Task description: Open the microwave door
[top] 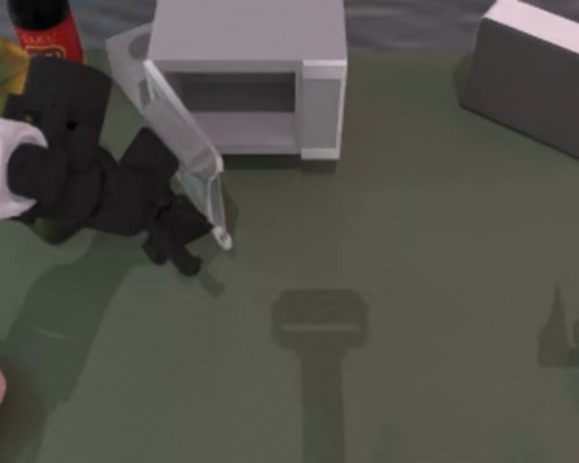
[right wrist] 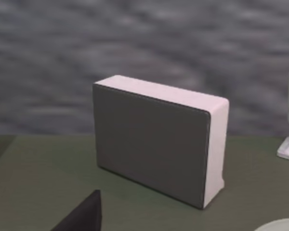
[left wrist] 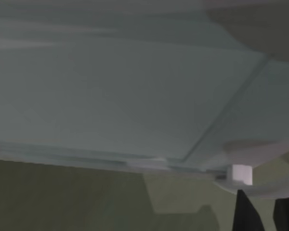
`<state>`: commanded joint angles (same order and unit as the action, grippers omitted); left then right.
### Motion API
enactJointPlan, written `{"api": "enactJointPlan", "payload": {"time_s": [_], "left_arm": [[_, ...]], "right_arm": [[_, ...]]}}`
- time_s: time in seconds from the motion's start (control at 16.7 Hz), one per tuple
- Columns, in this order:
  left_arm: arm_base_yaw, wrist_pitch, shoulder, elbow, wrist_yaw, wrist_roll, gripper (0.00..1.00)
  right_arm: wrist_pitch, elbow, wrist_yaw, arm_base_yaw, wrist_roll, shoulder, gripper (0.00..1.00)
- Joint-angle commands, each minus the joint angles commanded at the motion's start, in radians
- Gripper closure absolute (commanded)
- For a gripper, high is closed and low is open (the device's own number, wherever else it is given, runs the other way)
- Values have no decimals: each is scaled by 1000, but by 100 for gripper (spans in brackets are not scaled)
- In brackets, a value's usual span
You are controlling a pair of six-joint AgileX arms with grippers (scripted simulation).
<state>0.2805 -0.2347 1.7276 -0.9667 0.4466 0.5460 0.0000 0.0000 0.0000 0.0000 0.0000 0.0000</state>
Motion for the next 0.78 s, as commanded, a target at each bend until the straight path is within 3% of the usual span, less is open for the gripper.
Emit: {"api": "enactJointPlan", "payload": {"time_s": [0.78], "left_arm": [[0, -8, 1, 4, 11, 8, 100]], "right_arm": [[0, 0, 0, 0, 0, 0, 0]]}}
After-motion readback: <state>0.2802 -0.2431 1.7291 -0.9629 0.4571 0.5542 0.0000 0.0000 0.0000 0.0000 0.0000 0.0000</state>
